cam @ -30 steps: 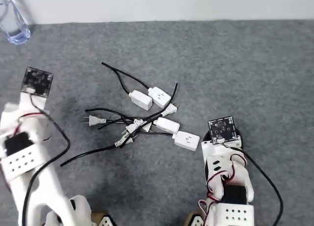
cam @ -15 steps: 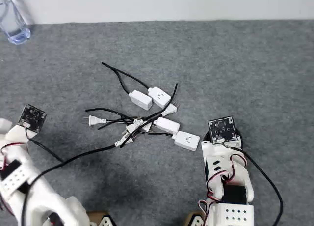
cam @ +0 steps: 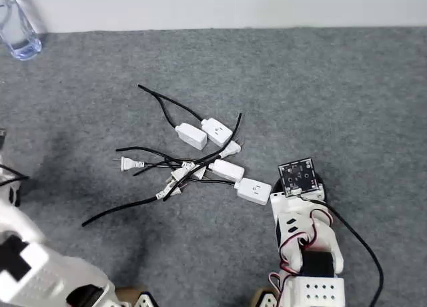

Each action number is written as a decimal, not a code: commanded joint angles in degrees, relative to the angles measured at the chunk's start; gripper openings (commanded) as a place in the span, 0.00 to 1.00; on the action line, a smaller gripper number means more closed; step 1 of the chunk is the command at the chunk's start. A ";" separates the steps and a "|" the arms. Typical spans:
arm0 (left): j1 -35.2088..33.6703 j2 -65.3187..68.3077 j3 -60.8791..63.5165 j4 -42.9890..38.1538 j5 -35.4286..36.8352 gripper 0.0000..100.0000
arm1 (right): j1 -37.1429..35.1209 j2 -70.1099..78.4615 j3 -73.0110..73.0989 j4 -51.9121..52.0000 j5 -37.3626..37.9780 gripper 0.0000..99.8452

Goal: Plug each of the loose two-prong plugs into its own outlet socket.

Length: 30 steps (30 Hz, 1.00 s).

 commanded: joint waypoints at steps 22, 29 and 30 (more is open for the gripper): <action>35.25 -23.38 -12.79 16.97 6.33 0.31 | -0.40 -0.04 0.88 0.31 -0.62 0.19; 46.95 -13.10 -17.01 10.20 6.24 0.31 | -0.31 -0.04 0.88 0.40 -0.53 0.19; 47.91 -11.34 -18.24 10.20 5.54 0.31 | -0.40 -0.04 0.88 0.40 -0.44 0.19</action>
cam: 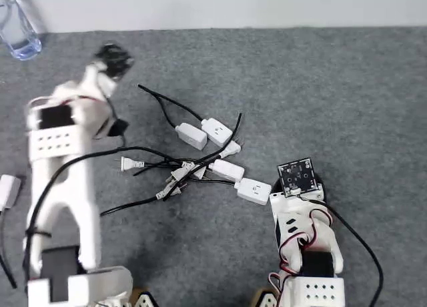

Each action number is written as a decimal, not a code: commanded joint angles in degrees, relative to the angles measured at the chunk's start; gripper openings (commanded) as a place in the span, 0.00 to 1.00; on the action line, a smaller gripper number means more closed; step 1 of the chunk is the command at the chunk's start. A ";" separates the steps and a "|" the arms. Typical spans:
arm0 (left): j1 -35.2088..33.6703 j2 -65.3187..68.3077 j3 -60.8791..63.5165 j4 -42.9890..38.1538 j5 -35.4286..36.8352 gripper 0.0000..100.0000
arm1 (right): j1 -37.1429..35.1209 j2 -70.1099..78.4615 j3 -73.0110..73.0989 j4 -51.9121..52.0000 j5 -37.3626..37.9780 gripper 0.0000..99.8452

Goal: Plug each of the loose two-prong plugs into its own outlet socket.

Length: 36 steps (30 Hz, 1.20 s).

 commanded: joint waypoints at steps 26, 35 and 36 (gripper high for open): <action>18.37 23.30 -14.81 2.90 -33.32 0.31 | -1.63 -0.48 0.88 -0.04 3.08 0.19; 27.08 23.91 -12.26 0.79 -33.05 0.31 | -3.65 -0.48 0.88 1.98 7.38 0.19; 27.96 23.82 -11.38 0.70 -33.05 0.31 | -3.65 -0.48 0.88 1.98 7.38 0.19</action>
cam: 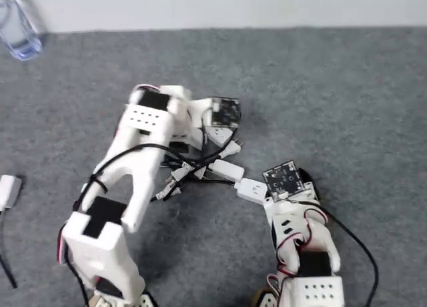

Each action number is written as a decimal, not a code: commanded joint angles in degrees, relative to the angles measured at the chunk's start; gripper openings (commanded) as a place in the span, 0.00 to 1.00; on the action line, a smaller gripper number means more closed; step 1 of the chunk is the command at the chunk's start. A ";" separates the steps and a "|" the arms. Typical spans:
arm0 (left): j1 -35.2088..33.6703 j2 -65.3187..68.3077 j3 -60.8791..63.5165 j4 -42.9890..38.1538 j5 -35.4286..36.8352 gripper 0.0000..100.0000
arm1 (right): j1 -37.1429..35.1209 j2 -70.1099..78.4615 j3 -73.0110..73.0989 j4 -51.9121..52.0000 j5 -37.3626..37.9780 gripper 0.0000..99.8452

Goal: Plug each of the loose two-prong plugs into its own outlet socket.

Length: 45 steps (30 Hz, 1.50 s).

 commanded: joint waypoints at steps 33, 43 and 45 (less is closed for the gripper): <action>4.40 10.73 0.40 -10.46 19.78 0.22 | -0.40 -0.57 0.88 1.89 0.79 0.19; 0.70 10.81 1.36 -8.18 19.69 0.04 | -0.40 -0.57 0.88 1.98 0.79 0.19; 0.70 10.64 1.36 -4.22 19.69 0.02 | -0.40 -0.57 0.88 1.98 0.79 0.19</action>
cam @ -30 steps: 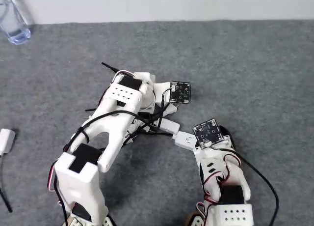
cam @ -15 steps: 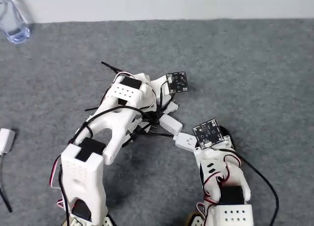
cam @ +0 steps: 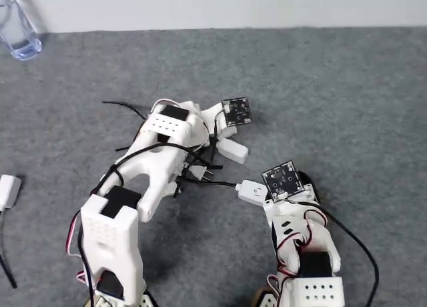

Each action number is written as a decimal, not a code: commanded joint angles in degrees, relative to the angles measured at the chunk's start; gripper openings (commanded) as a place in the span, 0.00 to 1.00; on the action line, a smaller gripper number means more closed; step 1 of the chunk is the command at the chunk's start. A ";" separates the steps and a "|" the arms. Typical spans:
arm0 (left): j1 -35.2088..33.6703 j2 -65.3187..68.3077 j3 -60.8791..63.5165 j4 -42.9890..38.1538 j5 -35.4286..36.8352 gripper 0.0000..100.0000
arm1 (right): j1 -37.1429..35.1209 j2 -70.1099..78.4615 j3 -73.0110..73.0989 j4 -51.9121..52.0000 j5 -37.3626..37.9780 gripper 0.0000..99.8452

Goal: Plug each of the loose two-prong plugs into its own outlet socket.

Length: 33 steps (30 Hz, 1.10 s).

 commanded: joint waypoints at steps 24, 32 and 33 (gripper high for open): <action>5.01 -21.27 -0.22 16.70 5.98 0.18 | -0.40 -0.57 0.88 0.40 0.53 0.19; 6.59 -19.25 -0.66 20.84 6.59 0.29 | -0.31 -0.57 0.88 0.40 0.53 0.19; 5.54 -19.52 -0.92 19.34 6.59 0.29 | -0.31 -0.57 0.88 0.40 0.53 0.19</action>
